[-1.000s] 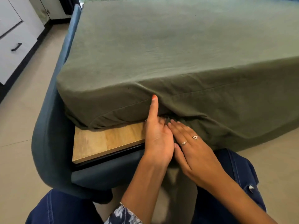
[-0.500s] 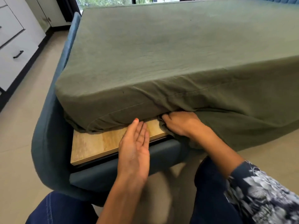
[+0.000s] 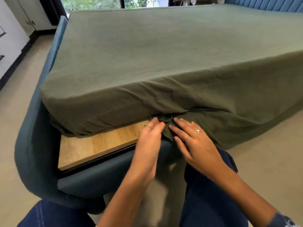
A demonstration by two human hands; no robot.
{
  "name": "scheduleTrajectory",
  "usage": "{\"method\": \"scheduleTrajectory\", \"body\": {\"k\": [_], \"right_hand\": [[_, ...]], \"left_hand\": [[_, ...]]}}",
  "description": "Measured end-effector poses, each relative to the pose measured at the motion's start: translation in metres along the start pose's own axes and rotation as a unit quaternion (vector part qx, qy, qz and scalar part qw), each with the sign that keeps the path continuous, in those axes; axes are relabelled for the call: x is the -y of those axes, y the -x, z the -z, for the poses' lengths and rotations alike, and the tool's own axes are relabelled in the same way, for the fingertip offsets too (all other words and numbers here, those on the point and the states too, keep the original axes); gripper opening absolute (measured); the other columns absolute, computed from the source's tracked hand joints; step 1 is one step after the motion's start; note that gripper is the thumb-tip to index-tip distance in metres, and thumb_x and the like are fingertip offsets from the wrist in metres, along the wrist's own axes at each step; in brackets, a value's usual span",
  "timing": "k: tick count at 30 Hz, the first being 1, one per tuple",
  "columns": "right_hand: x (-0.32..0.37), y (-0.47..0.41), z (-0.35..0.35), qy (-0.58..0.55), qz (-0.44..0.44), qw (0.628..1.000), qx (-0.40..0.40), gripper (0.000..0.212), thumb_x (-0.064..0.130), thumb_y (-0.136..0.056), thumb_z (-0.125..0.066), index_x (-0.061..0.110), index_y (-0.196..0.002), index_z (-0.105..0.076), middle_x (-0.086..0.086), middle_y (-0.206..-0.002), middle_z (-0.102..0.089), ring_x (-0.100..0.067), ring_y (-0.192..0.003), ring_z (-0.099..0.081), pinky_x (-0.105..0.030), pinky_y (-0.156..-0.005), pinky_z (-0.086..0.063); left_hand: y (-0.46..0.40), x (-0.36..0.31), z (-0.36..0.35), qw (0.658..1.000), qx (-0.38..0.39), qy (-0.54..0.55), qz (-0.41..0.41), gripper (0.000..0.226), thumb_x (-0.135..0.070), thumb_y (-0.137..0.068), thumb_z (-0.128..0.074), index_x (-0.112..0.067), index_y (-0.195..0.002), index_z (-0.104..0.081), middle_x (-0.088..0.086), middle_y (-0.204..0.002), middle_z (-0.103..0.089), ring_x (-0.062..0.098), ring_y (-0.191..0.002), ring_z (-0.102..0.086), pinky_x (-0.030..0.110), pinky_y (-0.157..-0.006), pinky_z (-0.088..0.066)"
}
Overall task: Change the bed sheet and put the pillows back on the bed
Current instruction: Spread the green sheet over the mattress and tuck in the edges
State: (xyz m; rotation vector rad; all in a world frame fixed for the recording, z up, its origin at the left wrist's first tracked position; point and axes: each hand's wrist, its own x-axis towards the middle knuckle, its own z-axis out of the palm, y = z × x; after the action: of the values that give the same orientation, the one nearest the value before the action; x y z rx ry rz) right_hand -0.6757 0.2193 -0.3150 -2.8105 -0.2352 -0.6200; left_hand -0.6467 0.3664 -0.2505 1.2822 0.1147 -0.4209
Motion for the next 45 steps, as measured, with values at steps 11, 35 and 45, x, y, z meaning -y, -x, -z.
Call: {"method": "scheduleTrajectory", "body": {"k": [11,35,45], "right_hand": [[-0.035,-0.05,0.011,-0.036,-0.039,0.997,0.055,0.041,0.03,-0.091,-0.033,0.007,-0.099,-0.066,-0.012,-0.1,-0.067,-0.03,-0.097,-0.063,-0.026,-0.089,-0.035],[-0.018,-0.056,0.018,0.11,-0.175,0.976,-0.07,0.026,0.033,-0.092,-0.054,0.016,-0.087,-0.073,-0.009,-0.084,-0.072,-0.032,-0.081,-0.066,-0.035,-0.064,-0.048],[0.115,-0.059,-0.023,-0.023,0.084,0.994,-0.07,0.024,0.04,-0.088,-0.061,0.017,-0.094,-0.067,-0.001,-0.077,-0.069,-0.021,-0.063,-0.066,-0.03,-0.046,-0.048]], "left_hand": [[-0.049,0.021,-0.067,0.997,0.029,0.066,0.018,0.028,0.006,-0.09,-0.046,-0.003,-0.116,-0.052,0.008,-0.106,-0.066,0.011,-0.098,-0.065,0.019,-0.085,-0.049],[0.031,-0.022,0.097,0.93,-0.236,0.276,-0.052,0.022,-0.01,-0.1,-0.044,-0.005,-0.118,-0.055,0.013,-0.122,-0.063,0.018,-0.109,-0.064,0.032,-0.1,-0.047],[0.007,-0.033,0.127,0.923,-0.282,0.244,-0.094,0.039,-0.003,-0.102,-0.033,0.006,-0.14,-0.035,0.024,-0.127,-0.054,0.027,-0.109,-0.059,0.031,-0.098,-0.047]]}}
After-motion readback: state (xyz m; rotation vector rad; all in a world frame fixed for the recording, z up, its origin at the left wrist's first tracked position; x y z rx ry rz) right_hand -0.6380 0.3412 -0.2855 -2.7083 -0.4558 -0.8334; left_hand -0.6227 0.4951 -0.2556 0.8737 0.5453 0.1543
